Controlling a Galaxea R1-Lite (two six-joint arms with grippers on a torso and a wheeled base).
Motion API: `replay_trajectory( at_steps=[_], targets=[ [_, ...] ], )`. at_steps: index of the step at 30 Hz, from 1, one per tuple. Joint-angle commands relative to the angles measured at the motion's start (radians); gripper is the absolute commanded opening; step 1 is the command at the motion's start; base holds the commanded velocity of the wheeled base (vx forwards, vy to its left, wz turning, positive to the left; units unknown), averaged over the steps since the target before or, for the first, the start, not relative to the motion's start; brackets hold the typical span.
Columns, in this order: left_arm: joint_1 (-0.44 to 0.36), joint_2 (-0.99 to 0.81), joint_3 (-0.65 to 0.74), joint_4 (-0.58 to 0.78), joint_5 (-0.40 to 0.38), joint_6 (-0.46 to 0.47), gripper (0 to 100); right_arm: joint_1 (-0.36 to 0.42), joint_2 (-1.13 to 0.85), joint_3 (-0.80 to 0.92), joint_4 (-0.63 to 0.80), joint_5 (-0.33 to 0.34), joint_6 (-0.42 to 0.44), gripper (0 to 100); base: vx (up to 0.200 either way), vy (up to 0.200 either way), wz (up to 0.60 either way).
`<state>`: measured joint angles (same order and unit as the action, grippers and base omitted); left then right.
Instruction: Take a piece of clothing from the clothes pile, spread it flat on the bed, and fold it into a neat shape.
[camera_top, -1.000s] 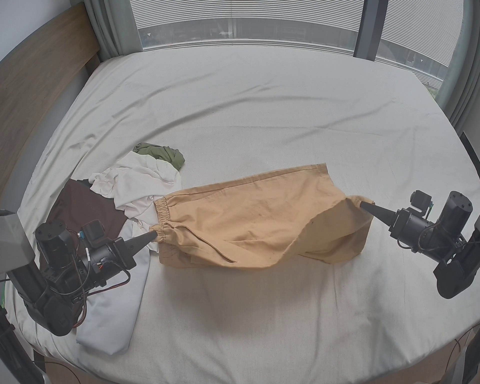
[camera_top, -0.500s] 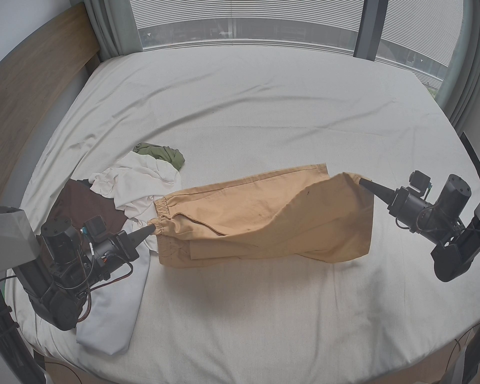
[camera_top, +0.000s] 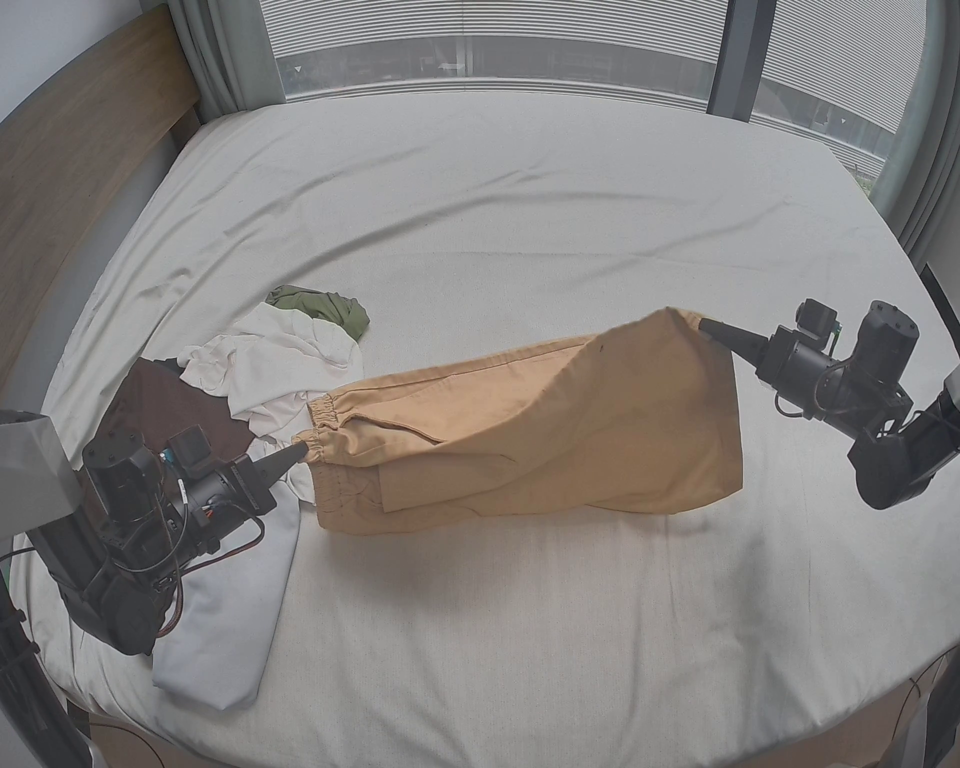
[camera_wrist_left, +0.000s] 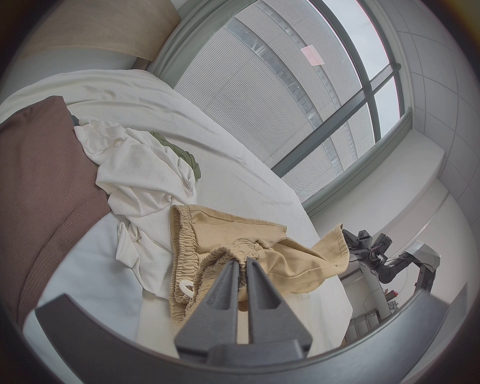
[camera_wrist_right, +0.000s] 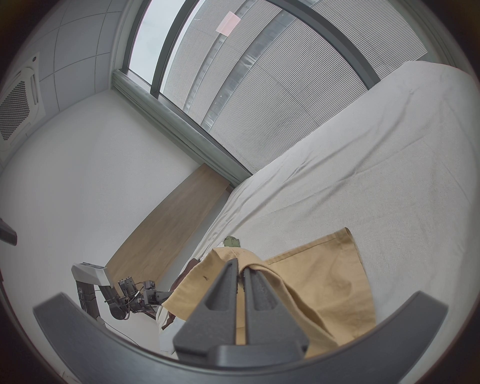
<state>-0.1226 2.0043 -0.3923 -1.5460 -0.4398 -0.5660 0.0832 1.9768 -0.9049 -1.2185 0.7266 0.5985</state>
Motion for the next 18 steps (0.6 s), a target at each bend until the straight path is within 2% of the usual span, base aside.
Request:
replay_trajectory(
  at_steps=[1, 9, 18],
  targets=[
    [0.012, 0.010, -0.019, 0.000, 0.003, -0.023, 0, 0.007, 0.039, -0.089, 0.050, 0.001, 0.000, 0, 0.000, 0.000, 0.00],
    [0.012, 0.062, -0.082, 0.000, 0.072, -0.029, 0, 0.007, 0.073, -0.160, 0.111, -0.001, -0.002, 0, 0.000, 0.000, 0.00],
    [0.004, 0.110, -0.126, -0.002, 0.098, -0.031, 0, -0.014, 0.122, -0.193, 0.116, -0.001, -0.002, 0, 0.000, 0.000, 0.00]
  ],
)
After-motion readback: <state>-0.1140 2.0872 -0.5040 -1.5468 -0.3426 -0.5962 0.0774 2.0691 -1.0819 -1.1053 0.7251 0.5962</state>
